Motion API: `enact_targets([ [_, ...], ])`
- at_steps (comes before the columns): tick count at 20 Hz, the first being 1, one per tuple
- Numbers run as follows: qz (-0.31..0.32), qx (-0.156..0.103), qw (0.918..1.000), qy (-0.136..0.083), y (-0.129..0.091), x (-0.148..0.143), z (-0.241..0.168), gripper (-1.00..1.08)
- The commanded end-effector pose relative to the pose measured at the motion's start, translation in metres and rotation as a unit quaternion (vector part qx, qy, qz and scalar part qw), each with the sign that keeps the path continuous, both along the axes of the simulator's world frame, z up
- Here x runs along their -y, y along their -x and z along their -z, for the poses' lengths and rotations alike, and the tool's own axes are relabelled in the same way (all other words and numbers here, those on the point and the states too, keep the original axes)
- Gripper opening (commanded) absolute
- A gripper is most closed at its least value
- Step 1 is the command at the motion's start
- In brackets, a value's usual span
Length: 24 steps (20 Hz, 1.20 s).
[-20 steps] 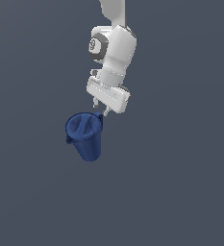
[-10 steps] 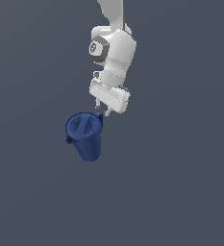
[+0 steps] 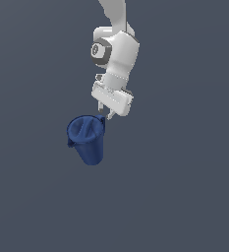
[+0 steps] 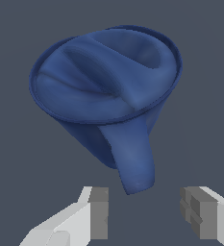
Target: Pick up the object and move it to a goal position.
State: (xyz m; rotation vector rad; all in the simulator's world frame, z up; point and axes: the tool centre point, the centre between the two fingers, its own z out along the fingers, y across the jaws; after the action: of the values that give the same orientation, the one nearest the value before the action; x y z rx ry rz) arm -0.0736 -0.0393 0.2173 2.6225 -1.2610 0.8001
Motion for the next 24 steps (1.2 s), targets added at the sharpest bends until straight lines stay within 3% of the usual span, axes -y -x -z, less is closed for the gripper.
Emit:
enact_targets([
  [1,0.000,0.000,1.0000,0.000,-0.001,0.001,0.004,0.28],
  [12,0.001,0.000,1.0000,-0.001,-0.011,0.009,0.025,0.28],
  [13,0.001,0.000,1.0000,-0.001,-0.011,0.009,0.025,-1.00],
  [24,0.000,0.001,1.0000,-0.001,-0.011,0.008,0.024,-1.00],
])
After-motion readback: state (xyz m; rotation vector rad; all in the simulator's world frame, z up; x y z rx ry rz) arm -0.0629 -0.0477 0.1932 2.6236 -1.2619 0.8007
